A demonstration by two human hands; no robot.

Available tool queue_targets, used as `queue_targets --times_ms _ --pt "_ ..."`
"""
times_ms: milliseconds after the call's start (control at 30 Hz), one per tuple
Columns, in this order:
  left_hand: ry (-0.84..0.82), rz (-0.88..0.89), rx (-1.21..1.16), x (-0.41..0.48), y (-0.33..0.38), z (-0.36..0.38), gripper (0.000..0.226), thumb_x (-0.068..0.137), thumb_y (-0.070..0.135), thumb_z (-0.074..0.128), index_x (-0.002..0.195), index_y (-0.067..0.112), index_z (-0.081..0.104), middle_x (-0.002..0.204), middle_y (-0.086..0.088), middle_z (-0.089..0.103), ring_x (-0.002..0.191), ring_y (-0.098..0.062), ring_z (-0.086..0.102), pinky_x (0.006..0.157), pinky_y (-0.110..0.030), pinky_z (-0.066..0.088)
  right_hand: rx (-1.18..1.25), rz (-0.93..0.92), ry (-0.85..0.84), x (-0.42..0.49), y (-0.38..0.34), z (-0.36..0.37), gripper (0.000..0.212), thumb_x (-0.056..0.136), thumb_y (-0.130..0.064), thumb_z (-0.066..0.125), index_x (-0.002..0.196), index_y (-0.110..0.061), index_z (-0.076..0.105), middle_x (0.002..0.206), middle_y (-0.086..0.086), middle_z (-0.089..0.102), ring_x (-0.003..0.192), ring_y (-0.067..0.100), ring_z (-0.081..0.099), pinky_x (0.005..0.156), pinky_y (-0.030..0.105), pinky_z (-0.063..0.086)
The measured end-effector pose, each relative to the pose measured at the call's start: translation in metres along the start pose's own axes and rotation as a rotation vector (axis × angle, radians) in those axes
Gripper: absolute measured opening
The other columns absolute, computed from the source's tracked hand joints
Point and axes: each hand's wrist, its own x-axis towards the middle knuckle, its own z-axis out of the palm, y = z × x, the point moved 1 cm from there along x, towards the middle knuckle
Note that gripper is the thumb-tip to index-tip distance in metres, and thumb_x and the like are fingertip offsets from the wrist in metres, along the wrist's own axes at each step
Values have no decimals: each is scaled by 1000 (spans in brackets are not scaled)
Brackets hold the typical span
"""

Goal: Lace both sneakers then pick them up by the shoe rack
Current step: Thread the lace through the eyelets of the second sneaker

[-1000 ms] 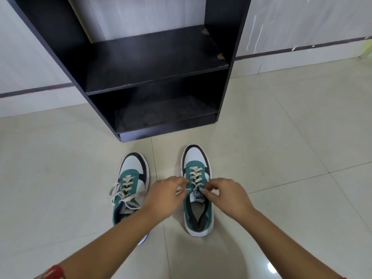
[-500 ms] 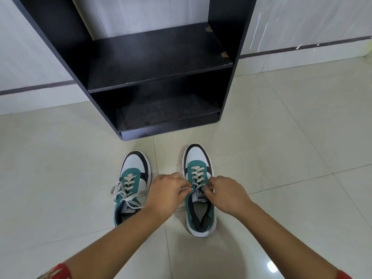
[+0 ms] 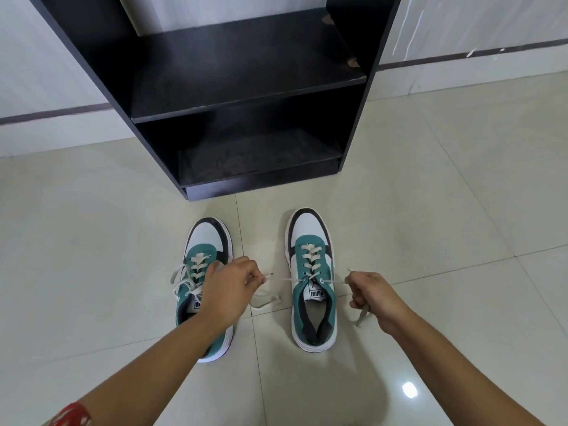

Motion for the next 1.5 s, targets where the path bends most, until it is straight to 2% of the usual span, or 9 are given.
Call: queue_targets --times_ms 233,433,533,667,933,1067,1200,1333,1500 --pt "12 -22 8 3 -3 0 21 84 29 63 65 28 54 75 12 59 70 -8 53 104 -44 30 -18 -2 -16 2 3 -1 35 88 -8 47 54 -14 38 50 0 29 49 16 28 56 28 38" --pt "73 41 174 -4 4 10 21 83 39 61 103 33 62 105 9 59 102 -15 53 101 -40 35 -901 -470 121 -1 13 13 22 94 -37 44 76 -25 49 77 -6 54 82 22 54 67 32 39" --pt "164 72 32 -14 30 11 17 87 40 55 98 28 59 95 11 57 91 -11 51 80 -31 45 -911 -611 335 -15 8 16 25 92 -45 38 92 -25 52 90 -8 55 83 17 53 66 31 47" --pt "-49 -165 -350 -19 47 22 26 90 45 47 89 24 63 85 7 66 78 -9 59 71 -29 49 -921 -340 215 -26 5 19 53 88 -62 21 60 -24 44 66 -3 58 64 19 55 55 32 42" --pt "-181 -570 -1122 -9 73 20 25 89 21 56 114 21 60 109 4 64 97 -6 57 72 -19 40 38 -44 89 -18 20 34 21 88 -29 61 86 -8 63 70 -3 58 61 8 51 55 20 37" --pt "-160 -581 -1022 -2 74 21 20 83 31 64 94 15 63 101 -3 67 89 -8 60 66 -15 44 254 -53 202 -15 21 47 25 83 -20 68 103 -7 62 90 8 65 77 14 60 64 23 43" --pt "-127 -637 -859 11 63 35 44 57 61 65 80 23 64 98 -8 69 94 -25 64 88 -44 51 292 -155 294 -14 10 59 18 80 -16 71 89 -2 63 80 2 64 79 20 61 73 30 49" --pt "-110 -606 -793 18 67 34 18 64 34 57 69 18 64 88 -8 70 89 -28 64 88 -49 51 316 -200 280 -10 3 61 4 82 -5 66 79 -6 63 78 9 68 77 23 62 77 36 51" --pt "-118 -548 -1012 7 80 19 7 88 7 51 92 6 57 81 -8 57 67 -11 55 47 -4 42 382 -338 189 -10 -5 55 10 90 -1 52 94 -4 60 79 10 64 76 15 63 73 21 53"
